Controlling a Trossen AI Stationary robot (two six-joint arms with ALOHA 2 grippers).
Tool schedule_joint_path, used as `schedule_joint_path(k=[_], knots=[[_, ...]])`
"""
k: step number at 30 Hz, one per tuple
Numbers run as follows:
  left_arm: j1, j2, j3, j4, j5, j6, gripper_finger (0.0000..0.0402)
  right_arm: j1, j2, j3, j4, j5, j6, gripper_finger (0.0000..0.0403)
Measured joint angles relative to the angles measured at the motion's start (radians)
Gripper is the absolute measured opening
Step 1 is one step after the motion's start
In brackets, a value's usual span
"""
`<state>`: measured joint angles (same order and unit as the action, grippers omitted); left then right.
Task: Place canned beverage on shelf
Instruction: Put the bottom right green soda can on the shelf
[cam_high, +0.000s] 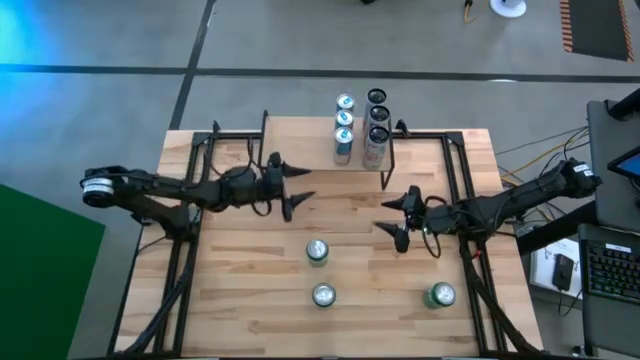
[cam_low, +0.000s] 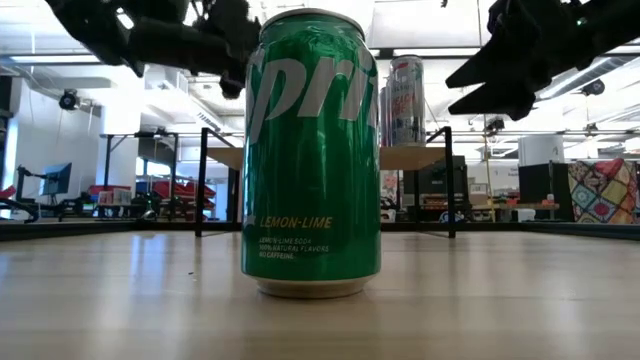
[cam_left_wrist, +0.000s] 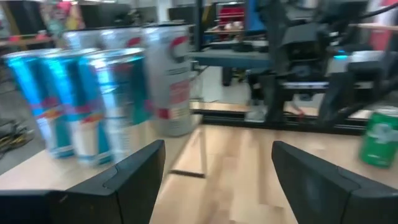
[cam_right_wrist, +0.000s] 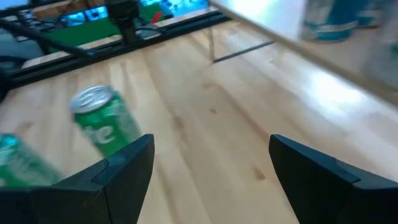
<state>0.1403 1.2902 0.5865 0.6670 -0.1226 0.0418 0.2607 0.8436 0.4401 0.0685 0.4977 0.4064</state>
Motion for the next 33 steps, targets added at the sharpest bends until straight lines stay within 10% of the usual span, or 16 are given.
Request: schedule_joint_path(k=[7,15,33], knots=[[-0.13,-0.017,-0.011,0.092,-0.002,0.05,0.028,0.118,0.084,0.099,-0.076,-0.001,0.094,0.0305],[-0.217,-0.025,-0.023,0.121,-0.105,0.062,0.028,0.218,0.15,0.428,-0.783,-0.016,0.454,0.0294],[-0.484,0.274,0.237,0.114,-0.055,-0.118,0.028,0.48,0.397,0.77,-1.346,-0.504,0.992,0.0313]])
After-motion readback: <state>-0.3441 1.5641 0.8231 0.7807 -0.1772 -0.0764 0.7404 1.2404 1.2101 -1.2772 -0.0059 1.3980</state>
